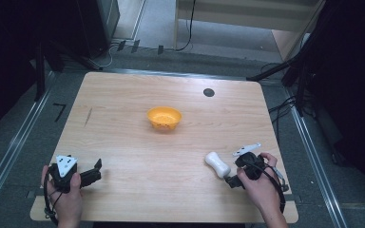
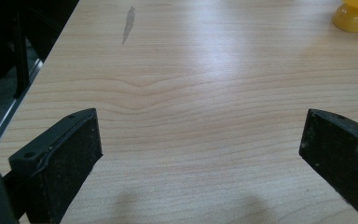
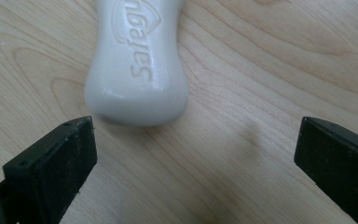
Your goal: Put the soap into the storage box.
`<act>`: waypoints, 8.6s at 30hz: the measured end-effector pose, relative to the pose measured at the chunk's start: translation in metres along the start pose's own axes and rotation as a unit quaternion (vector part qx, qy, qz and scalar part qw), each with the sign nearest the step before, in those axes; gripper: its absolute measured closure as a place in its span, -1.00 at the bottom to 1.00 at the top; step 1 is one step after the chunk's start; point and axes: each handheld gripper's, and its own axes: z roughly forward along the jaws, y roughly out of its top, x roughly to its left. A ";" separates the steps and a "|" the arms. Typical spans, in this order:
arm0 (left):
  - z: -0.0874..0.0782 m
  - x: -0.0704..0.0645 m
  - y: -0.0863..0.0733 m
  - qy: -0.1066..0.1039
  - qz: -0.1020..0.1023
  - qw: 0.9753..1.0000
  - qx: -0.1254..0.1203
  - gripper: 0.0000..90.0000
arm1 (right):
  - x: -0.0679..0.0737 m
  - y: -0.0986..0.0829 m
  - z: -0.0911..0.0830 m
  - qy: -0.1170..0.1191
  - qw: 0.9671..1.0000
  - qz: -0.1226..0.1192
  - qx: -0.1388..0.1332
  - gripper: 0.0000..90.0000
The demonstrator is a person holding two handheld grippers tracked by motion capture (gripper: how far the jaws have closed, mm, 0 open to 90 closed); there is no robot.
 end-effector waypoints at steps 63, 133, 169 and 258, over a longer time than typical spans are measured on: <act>0.001 0.002 0.001 -0.008 -0.008 1.000 0.004 -1.00 | 0.028 0.049 0.027 0.011 1.000 -0.002 0.021 0.11; 0.000 0.003 0.000 -0.013 -0.010 1.000 0.002 -1.00 | 0.007 0.120 -0.002 0.052 0.990 -0.129 0.013 0.13; 0.002 0.003 0.001 -0.019 -0.009 1.000 0.007 -1.00 | 0.012 0.183 0.009 0.065 0.976 -0.208 0.010 0.13; 0.003 0.007 0.001 -0.039 -0.029 0.999 0.004 -1.00 | 0.055 0.302 0.065 0.089 0.931 -0.354 0.021 0.13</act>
